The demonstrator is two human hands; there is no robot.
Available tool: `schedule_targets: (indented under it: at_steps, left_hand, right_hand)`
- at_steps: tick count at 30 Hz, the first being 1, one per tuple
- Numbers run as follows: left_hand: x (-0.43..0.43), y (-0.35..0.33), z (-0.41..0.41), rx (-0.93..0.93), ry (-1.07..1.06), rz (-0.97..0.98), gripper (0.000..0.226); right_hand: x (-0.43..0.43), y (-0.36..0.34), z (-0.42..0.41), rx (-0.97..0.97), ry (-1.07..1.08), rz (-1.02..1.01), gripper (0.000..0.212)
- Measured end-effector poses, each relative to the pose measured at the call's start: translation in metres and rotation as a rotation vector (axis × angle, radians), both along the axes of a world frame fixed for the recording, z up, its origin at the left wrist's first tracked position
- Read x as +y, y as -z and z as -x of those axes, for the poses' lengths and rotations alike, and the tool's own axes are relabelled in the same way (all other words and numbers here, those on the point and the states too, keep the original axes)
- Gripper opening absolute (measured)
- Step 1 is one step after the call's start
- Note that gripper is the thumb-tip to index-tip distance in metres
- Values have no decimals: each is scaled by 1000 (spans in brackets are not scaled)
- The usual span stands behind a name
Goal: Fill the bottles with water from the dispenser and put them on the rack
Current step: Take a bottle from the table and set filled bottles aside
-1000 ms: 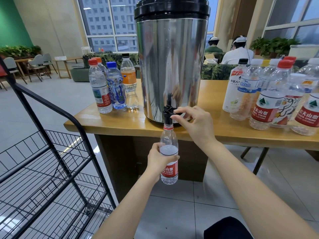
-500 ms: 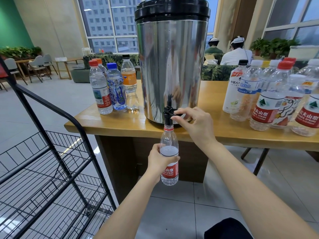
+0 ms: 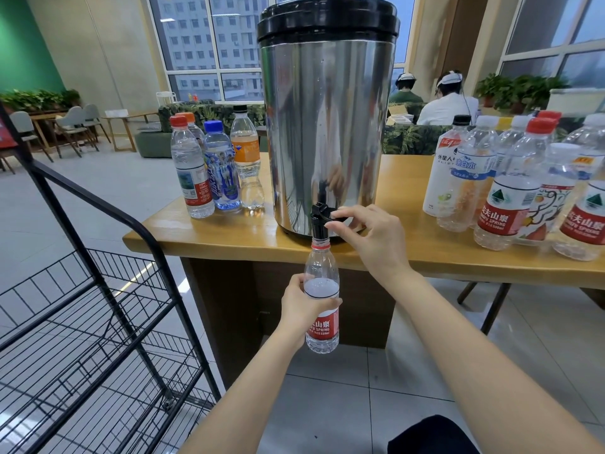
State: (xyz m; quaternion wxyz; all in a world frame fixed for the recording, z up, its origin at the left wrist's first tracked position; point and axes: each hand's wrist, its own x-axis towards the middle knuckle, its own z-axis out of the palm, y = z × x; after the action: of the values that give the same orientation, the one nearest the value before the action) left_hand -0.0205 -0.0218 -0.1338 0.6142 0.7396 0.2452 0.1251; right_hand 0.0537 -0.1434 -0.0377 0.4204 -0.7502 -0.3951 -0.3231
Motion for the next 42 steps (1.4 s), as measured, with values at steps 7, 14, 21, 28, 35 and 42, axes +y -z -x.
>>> schedule_targets:
  at_steps: [7, 14, 21, 28, 35, 42]
  left_hand:
    - [0, -1, 0, 4, 0, 0, 66]
    - [-1, -3, 1, 1, 3, 6, 66]
    - [-1, -2, 1, 5, 2, 3, 67]
    - [0, -1, 0, 3, -3, 6, 65]
    - [0, -1, 0, 1, -3, 8, 65]
    - [0, -1, 0, -1, -2, 17, 65]
  right_hand:
    - [0, 0, 0, 1, -5, 3, 37]
    - [0, 0, 1, 0, -12, 2, 38]
    - [0, -1, 2, -5, -17, -2, 35]
    - [0, 0, 0, 4, -24, 3, 37]
    - [0, 0, 0, 5, -26, 6, 36]
    - [0, 1, -1, 5, -21, 10, 36]
